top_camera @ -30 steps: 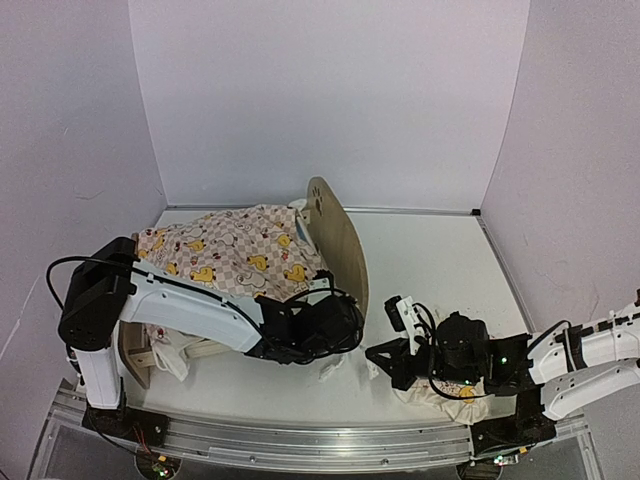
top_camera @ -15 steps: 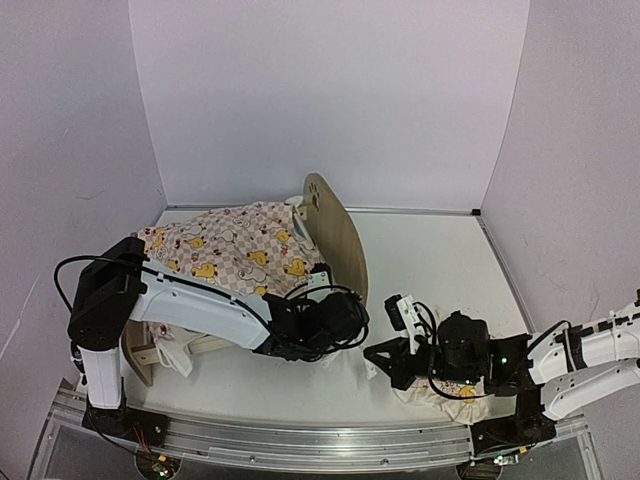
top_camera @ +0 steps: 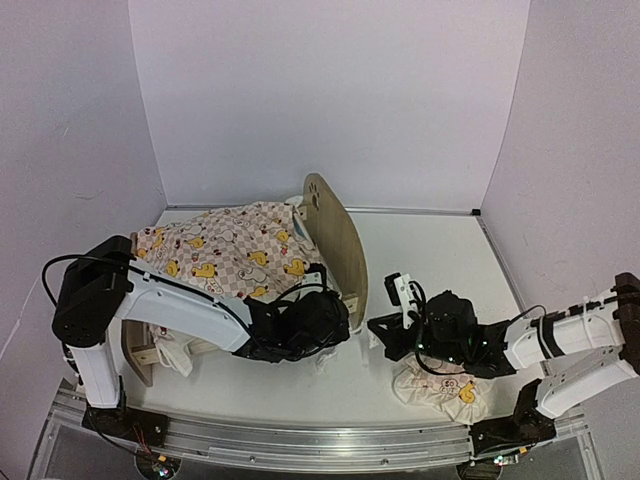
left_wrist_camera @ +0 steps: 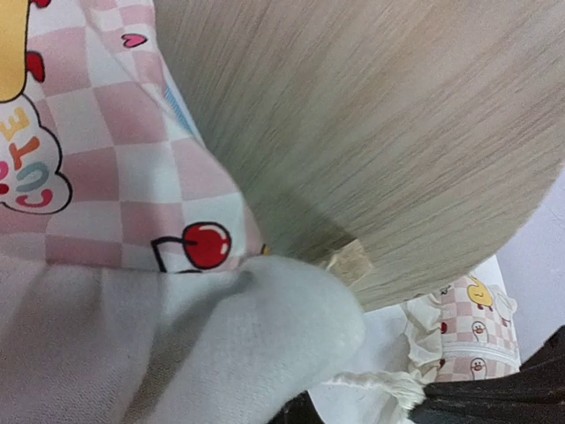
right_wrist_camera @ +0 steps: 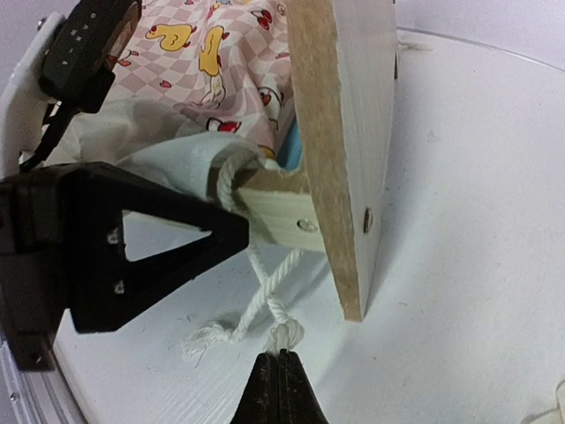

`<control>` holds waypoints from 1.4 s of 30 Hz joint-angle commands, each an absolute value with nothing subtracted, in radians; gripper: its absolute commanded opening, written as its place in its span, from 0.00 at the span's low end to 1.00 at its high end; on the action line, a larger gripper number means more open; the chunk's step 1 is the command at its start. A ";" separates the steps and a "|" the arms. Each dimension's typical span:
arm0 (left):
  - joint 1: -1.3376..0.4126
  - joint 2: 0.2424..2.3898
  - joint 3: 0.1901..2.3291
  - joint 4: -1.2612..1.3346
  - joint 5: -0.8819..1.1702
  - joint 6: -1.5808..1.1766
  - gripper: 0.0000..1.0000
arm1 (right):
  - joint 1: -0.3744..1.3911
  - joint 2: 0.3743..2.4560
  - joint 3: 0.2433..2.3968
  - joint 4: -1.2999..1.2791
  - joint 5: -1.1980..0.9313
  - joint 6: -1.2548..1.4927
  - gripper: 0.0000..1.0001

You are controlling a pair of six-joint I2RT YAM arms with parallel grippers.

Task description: Set up the pet bed

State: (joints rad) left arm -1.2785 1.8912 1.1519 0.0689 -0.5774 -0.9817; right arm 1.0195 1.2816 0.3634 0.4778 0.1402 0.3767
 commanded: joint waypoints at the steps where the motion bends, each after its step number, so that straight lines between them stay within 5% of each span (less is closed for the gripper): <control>1: -1.272 1.815 1.129 0.171 -0.541 -0.924 0.00 | 1.001 1.342 0.443 0.679 0.041 0.200 0.00; 42: -1.247 1.706 0.956 0.345 -0.316 -0.723 0.00 | 0.865 1.757 0.660 0.852 -0.508 -0.526 0.00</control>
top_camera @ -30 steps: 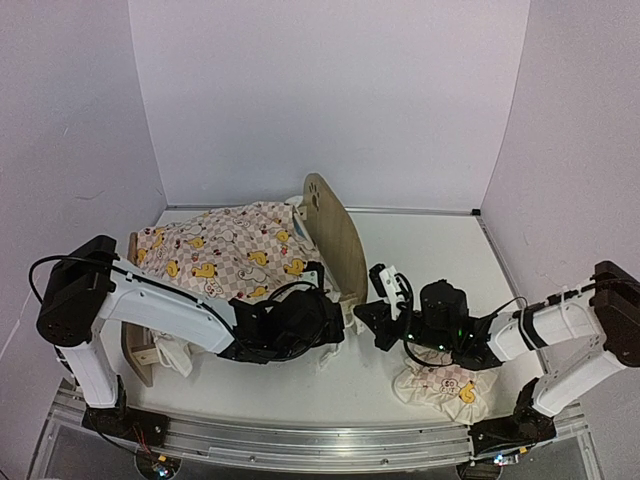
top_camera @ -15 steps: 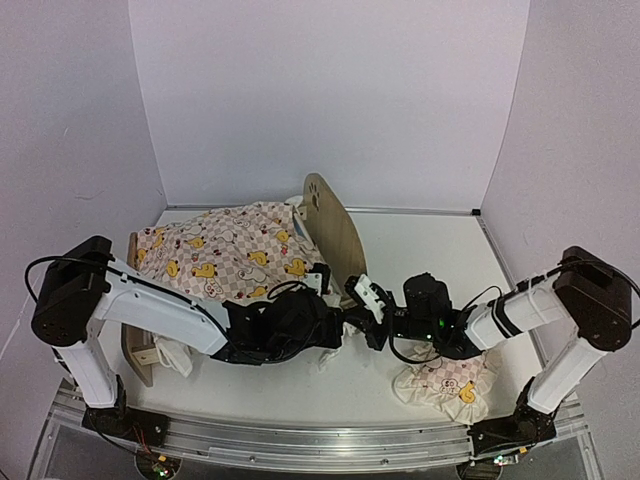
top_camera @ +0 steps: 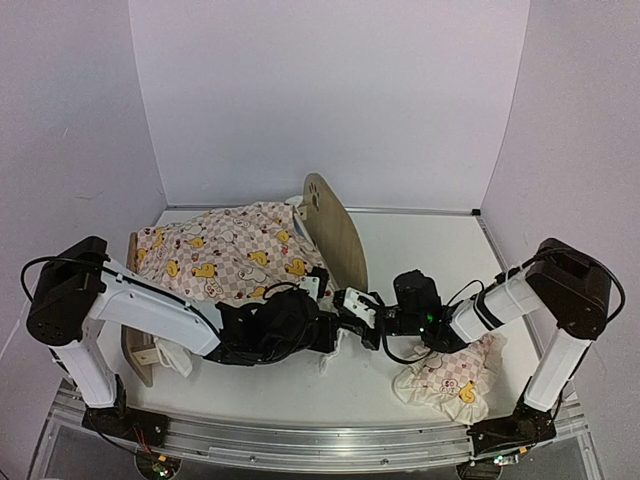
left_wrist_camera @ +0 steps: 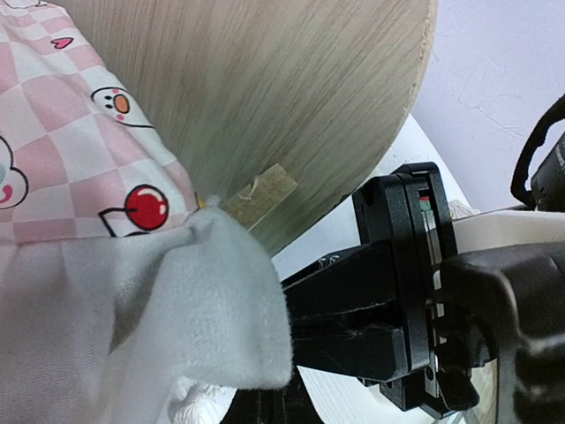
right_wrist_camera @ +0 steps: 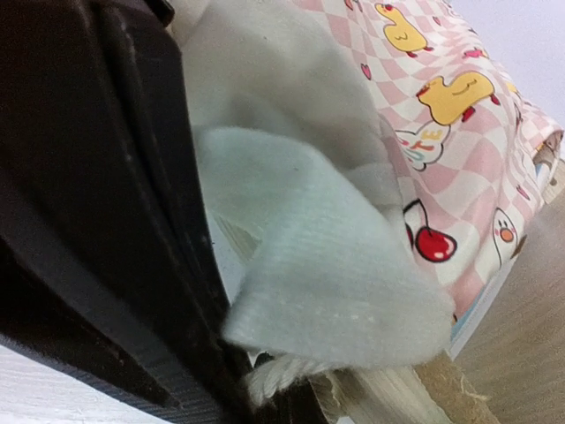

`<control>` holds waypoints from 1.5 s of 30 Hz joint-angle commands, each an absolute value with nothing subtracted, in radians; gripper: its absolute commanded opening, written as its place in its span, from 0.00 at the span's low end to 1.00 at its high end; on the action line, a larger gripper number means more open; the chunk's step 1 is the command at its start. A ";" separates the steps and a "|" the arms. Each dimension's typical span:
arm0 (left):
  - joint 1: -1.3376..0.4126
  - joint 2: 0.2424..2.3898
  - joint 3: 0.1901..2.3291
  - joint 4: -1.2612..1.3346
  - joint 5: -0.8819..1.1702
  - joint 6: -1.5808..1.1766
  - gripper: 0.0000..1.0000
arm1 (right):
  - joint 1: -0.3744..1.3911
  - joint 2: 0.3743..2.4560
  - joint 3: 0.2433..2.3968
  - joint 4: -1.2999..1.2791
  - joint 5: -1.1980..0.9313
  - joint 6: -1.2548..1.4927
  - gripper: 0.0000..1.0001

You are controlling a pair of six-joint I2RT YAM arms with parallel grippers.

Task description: Set up the pet bed

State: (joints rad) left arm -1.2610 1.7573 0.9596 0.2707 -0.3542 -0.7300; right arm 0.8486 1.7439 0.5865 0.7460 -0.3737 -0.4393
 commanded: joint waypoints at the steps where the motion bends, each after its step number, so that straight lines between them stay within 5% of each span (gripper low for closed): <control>1: -1.245 1.700 0.952 0.345 -0.315 -0.720 0.00 | 0.861 1.761 0.664 0.853 -0.513 -0.531 0.00; 4: -1.245 1.673 0.929 0.341 -0.293 -0.711 0.13 | 0.838 1.781 0.681 0.853 -0.532 -0.531 0.00; 7: -1.245 1.635 0.883 0.342 -0.245 -0.696 0.42 | 0.814 1.791 0.689 0.853 -0.547 -0.536 0.00; 10: -1.245 1.580 0.800 0.343 -0.207 -0.716 0.58 | 0.795 1.792 0.699 0.852 -0.571 -0.540 0.00; 12: -1.245 1.552 0.759 0.344 -0.176 -0.704 0.85 | 0.783 1.794 0.699 0.852 -0.588 -0.543 0.00; 13: -1.245 1.542 0.742 0.346 -0.151 -0.698 0.86 | 0.778 1.796 0.700 0.851 -0.597 -0.543 0.00; 15: -1.246 1.528 0.719 0.349 -0.132 -0.696 0.84 | 0.770 1.802 0.701 0.850 -0.609 -0.548 0.00; 19: -1.224 1.534 0.699 0.361 -0.107 -0.784 0.48 | 0.762 1.813 0.704 0.846 -0.621 -0.559 0.00; 25: -1.175 1.574 0.744 0.388 -0.081 -0.992 0.23 | 0.758 1.818 0.710 0.821 -0.645 -0.590 0.00; 45: -1.121 1.683 0.772 0.571 -0.219 -1.248 0.27 | 0.755 1.782 0.713 0.717 -0.721 -0.673 0.00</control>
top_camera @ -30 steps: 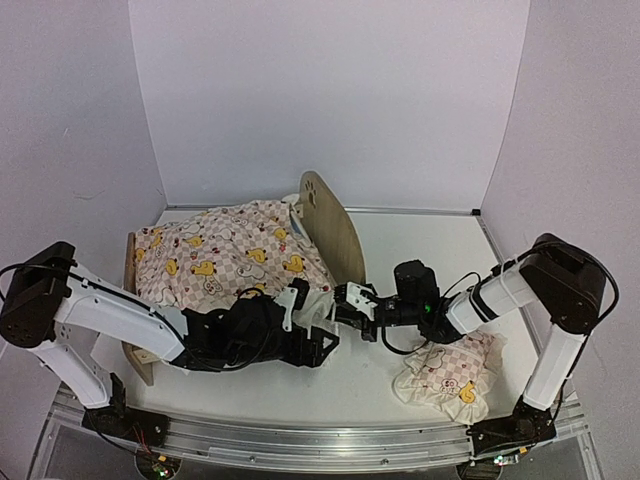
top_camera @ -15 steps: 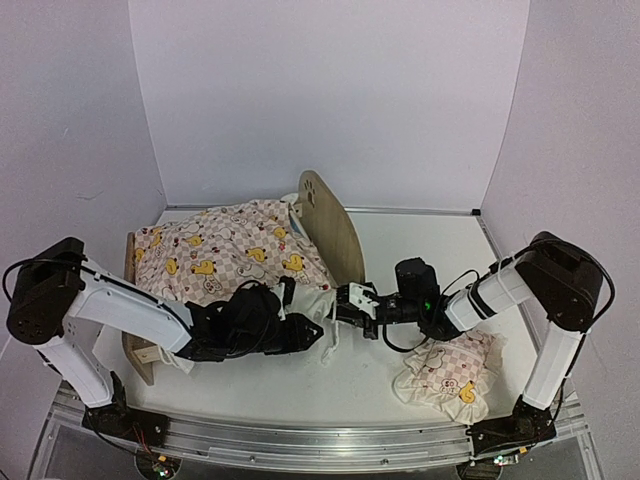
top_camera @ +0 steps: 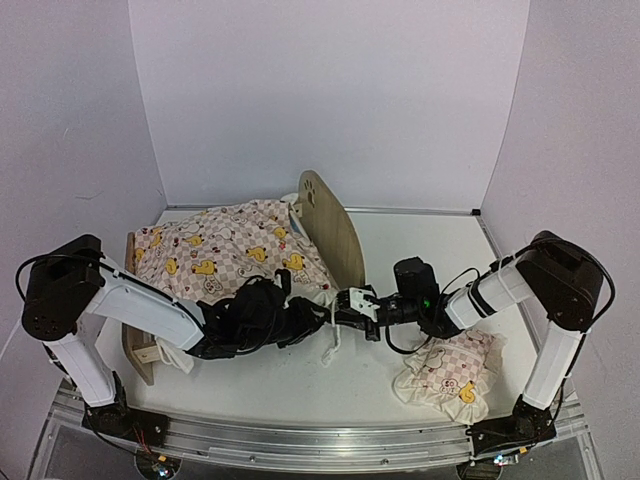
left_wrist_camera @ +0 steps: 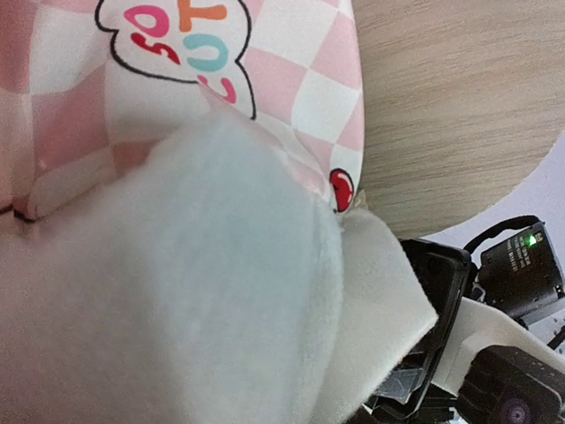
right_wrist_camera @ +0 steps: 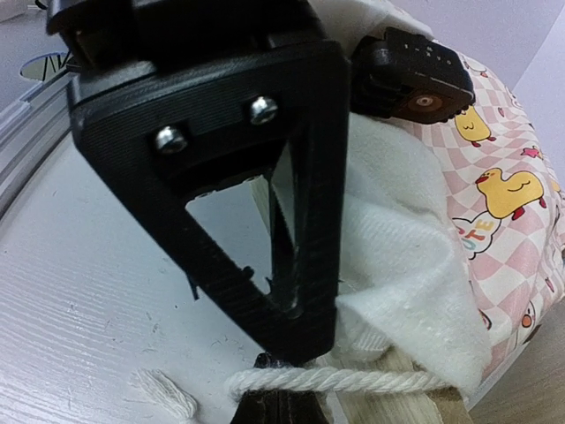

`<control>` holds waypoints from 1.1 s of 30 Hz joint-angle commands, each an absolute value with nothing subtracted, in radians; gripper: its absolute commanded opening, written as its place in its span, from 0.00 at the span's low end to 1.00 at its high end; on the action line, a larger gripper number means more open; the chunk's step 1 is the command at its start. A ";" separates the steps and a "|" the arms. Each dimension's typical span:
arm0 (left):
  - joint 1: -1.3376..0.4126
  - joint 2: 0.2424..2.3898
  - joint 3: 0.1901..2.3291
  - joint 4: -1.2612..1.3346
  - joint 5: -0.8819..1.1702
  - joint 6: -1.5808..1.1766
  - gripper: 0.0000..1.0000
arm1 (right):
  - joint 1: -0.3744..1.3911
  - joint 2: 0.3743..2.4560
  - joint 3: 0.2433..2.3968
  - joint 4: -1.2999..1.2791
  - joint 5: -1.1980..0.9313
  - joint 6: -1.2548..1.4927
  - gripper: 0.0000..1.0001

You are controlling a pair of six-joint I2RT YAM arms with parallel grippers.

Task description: Set up the pet bed

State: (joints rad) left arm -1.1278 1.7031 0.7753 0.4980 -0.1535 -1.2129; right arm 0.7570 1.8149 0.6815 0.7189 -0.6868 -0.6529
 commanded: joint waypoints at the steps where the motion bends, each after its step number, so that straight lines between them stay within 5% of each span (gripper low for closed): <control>1: -1.120 1.687 0.775 0.573 -0.219 -1.255 0.27 | 0.755 1.781 0.714 0.716 -0.722 -0.674 0.00; 13: -1.119 1.736 0.769 0.574 -0.194 -1.521 0.24 | 0.755 1.772 0.710 0.752 -0.716 -0.664 0.00; 21: -1.118 1.797 0.799 0.581 -0.167 -1.585 0.34 | 0.755 1.768 0.716 0.769 -0.749 -0.640 0.00; 33: -1.120 1.821 0.744 0.731 -0.164 -1.641 0.00 | 0.755 1.751 0.706 0.795 -0.715 -0.610 0.00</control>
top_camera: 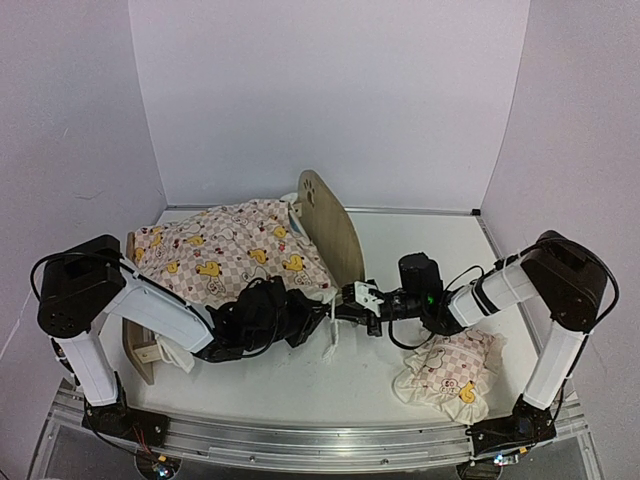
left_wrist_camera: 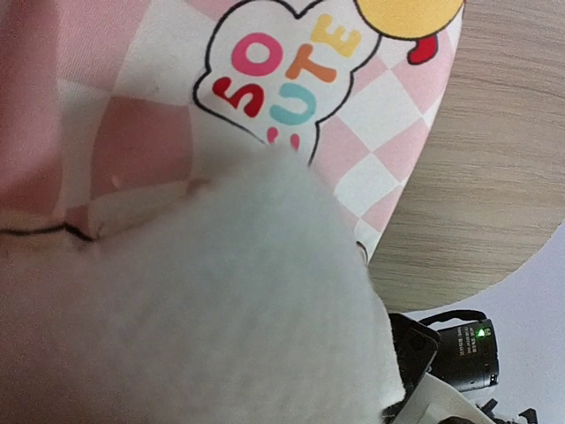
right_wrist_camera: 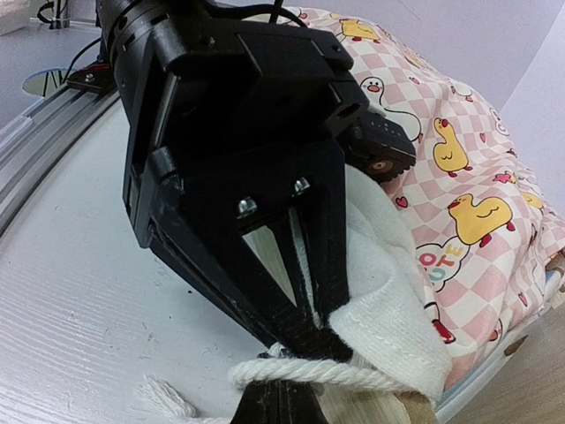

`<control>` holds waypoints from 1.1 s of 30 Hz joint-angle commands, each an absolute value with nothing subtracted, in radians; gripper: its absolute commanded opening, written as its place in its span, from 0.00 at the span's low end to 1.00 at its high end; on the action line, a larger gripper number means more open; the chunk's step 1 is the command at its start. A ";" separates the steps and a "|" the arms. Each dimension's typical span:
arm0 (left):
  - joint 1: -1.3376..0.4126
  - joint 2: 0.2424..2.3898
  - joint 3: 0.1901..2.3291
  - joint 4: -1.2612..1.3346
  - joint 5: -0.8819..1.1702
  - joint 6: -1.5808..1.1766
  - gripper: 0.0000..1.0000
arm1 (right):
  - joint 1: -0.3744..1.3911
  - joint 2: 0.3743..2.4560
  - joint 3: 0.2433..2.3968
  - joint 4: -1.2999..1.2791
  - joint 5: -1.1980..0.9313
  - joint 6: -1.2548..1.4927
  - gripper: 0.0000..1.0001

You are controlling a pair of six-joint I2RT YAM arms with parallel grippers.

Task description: Set up the pet bed

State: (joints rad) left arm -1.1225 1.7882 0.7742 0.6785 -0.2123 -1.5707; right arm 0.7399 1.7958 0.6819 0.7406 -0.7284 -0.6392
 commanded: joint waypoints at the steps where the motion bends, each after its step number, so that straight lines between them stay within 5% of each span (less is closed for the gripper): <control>1: -1.121 1.815 0.739 0.734 -0.166 -1.637 0.00 | 0.755 1.745 0.704 0.796 -0.704 -0.603 0.00; 3: -1.122 1.806 0.726 0.735 -0.170 -1.626 0.00 | 0.755 1.732 0.695 0.793 -0.657 -0.566 0.09; 8: -1.121 1.792 0.706 0.742 -0.173 -1.592 0.00 | 0.755 1.656 0.618 0.755 -0.460 -0.365 0.52; 11: -1.121 1.793 0.712 0.743 -0.164 -1.568 0.00 | 0.755 1.567 0.598 0.574 -0.371 -0.194 0.64; 13: -1.121 1.795 0.712 0.746 -0.159 -1.568 0.00 | 0.757 1.530 0.640 0.369 -0.389 -0.100 0.97; 20: -1.121 1.798 0.716 0.752 -0.161 -1.547 0.00 | 0.788 1.493 0.636 0.270 -0.395 0.300 0.98; 28: -1.121 1.791 0.713 0.765 -0.164 -1.535 0.00 | 0.926 1.511 0.526 0.590 -0.121 0.263 0.98; 33: -1.122 1.793 0.713 0.774 -0.161 -1.530 0.00 | 1.022 1.653 0.504 0.838 0.145 0.211 0.83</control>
State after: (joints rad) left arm -1.1191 1.7874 0.7311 0.7727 -0.1795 -1.5211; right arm 0.9771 1.5719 0.5201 0.5507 -0.1074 0.2264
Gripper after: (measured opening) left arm 0.008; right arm 0.857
